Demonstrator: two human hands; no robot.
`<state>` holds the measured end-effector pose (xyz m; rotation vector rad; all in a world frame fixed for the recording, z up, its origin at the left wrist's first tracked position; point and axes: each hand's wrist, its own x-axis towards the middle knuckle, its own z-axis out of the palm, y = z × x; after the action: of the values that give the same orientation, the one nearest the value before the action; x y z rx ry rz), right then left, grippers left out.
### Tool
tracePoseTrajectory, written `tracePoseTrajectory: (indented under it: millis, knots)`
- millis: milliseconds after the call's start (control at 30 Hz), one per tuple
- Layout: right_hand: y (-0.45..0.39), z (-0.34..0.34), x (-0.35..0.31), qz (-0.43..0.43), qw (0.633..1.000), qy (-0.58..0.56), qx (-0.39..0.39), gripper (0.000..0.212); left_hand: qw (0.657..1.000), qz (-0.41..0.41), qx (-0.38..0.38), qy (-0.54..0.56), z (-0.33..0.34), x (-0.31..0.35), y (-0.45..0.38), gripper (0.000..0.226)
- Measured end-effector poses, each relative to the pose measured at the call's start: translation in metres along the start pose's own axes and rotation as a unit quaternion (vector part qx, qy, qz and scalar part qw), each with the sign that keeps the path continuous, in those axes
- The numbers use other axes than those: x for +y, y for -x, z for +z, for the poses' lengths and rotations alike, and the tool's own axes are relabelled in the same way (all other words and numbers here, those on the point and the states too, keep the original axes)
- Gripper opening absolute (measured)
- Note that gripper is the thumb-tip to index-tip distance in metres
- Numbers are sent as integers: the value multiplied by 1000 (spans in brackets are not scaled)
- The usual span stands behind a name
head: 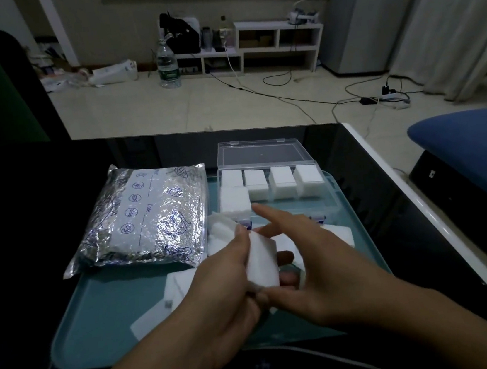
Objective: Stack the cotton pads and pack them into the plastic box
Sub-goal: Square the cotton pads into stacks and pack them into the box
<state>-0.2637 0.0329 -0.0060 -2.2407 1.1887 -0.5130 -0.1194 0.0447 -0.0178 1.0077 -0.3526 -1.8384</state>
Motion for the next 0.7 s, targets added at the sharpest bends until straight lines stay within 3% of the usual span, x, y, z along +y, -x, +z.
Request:
tracePoseTrajectory:
  millis: [100, 233, 333, 433, 533, 700]
  knots:
    - [-1, 2, 1, 5, 1000, -11, 20, 98, 1000, 7, -15, 12, -1, 0, 0, 46]
    - [3, -12, -5, 29, 999, -33, -8, 100, 999, 31, -28, -15, -1, 2, 2, 38]
    - [2, -37, 9, 93, 994, -48, 40, 61, 998, 49, -23, -25, -1, 3, 2, 37]
    - [2, -63, 38, 207, 973, 75, 69, 20, 999, 35, -18, -12, -1, 5, 2, 44]
    - [4, -62, 60, 307, 941, 145, -6, 35, 999, 38, -19, -4, 0, 5, 2, 36]
    - [-6, -48, 61, 318, 926, 203, -14, 50, 998, 51, -21, -20, -2, 4, 3, 33]
